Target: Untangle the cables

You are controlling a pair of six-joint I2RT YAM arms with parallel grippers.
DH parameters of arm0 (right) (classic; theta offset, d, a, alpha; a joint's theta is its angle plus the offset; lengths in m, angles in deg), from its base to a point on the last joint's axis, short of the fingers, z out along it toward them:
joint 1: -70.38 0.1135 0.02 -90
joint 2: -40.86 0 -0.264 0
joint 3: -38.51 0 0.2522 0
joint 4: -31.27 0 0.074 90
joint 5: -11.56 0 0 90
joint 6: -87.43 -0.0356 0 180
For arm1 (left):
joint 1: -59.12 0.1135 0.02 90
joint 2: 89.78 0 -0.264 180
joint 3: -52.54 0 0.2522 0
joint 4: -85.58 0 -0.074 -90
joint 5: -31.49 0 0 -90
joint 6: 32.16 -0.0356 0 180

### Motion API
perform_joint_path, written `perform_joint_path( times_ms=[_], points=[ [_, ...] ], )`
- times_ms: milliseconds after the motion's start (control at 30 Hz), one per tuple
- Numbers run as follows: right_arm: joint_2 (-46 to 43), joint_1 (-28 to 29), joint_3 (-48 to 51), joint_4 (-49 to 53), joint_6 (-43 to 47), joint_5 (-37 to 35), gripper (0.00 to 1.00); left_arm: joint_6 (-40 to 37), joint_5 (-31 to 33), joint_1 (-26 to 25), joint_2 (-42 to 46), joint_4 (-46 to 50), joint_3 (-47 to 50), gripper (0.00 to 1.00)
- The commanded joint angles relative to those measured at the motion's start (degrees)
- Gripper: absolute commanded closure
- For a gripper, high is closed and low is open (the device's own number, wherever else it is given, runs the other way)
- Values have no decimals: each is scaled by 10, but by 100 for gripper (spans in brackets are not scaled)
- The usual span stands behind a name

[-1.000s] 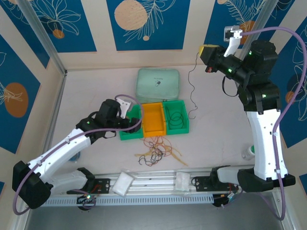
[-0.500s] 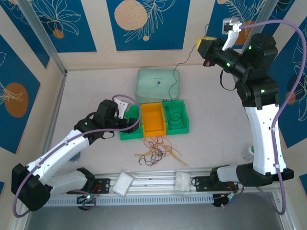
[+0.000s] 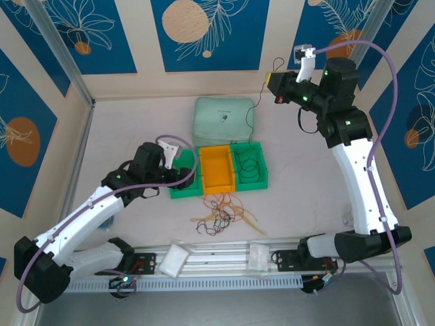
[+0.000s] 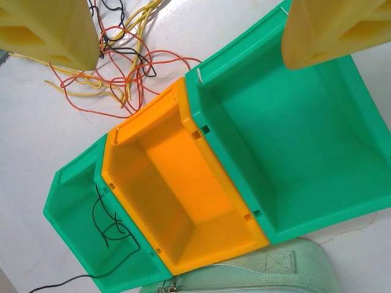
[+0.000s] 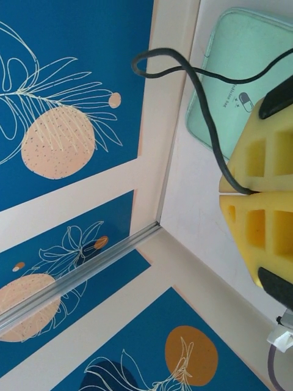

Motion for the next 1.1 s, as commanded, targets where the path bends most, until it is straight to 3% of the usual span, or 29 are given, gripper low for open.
perform_joint_path(
  times_ms=[0,733,1067],
  points=[
    [0,-6,12,-17,-7,-5,100,-2,4,8,5,7,9,22],
    [107,44,235,44,-33,48,99,-3,-10,11,4,1,15,23],
    [156,32,255,141,-21,-24,100,-9,0,11,22,18,25,23]
  ],
)
